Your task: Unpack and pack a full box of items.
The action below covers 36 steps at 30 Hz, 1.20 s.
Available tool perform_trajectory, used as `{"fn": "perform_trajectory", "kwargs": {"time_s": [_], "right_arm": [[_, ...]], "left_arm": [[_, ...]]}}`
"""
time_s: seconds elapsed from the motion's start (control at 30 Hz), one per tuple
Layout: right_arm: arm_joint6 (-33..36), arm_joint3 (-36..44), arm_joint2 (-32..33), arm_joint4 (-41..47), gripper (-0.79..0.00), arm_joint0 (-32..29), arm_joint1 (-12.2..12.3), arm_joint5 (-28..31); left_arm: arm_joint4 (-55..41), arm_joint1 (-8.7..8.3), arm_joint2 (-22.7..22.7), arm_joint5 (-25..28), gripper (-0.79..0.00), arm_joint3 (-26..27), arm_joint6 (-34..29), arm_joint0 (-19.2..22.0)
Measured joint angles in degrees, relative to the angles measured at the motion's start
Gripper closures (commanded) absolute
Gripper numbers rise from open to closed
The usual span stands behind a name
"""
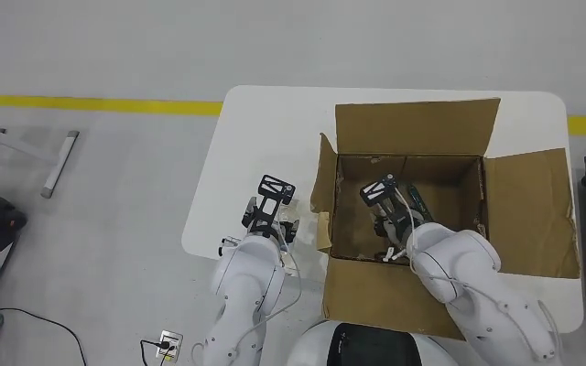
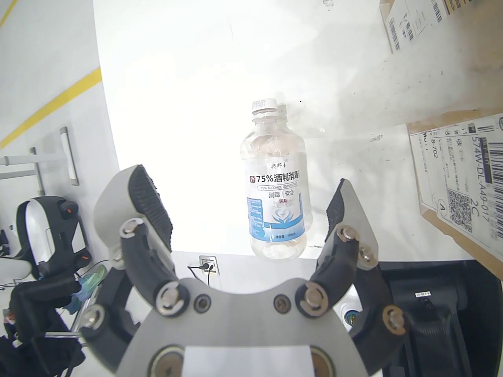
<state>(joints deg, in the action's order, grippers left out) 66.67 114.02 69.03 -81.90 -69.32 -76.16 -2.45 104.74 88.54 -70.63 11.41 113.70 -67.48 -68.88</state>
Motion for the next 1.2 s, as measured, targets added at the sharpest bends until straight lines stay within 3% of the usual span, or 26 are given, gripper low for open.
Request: {"fn": "perform_trajectory", "kwargs": {"time_s": [0.1, 0.23, 0.73, 1.17, 1.2], "right_arm": [[1.3, -0.7, 0.3, 0.5, -0.542, 0.2, 0.0, -0.2], [2.1, -1.7, 0.6, 1.2, -0.643, -0.1, 0.0, 0.3], [2.2, -6.3, -0.7, 3.2, -0.785, 1.1, -0.4, 0.8], [1.3, -10.4, -2.2, 4.3, -0.785, 2.7, -0.7, 1.2], [1.4, -10.6, -2.3, 4.3, -0.757, 2.8, -0.7, 1.3]], "left_arm": [[0.0, 0.00, 0.0, 0.0, -0.785, 0.0, 0.0, 0.0], [0.0, 0.00, 0.0, 0.0, -0.785, 0.0, 0.0, 0.0], [0.0, 0.00, 0.0, 0.0, -0.785, 0.0, 0.0, 0.0], [0.0, 0.00, 0.0, 0.0, -0.785, 0.0, 0.0, 0.0], [0.0, 0.00, 0.0, 0.0, -0.785, 0.0, 0.0, 0.0]]}}
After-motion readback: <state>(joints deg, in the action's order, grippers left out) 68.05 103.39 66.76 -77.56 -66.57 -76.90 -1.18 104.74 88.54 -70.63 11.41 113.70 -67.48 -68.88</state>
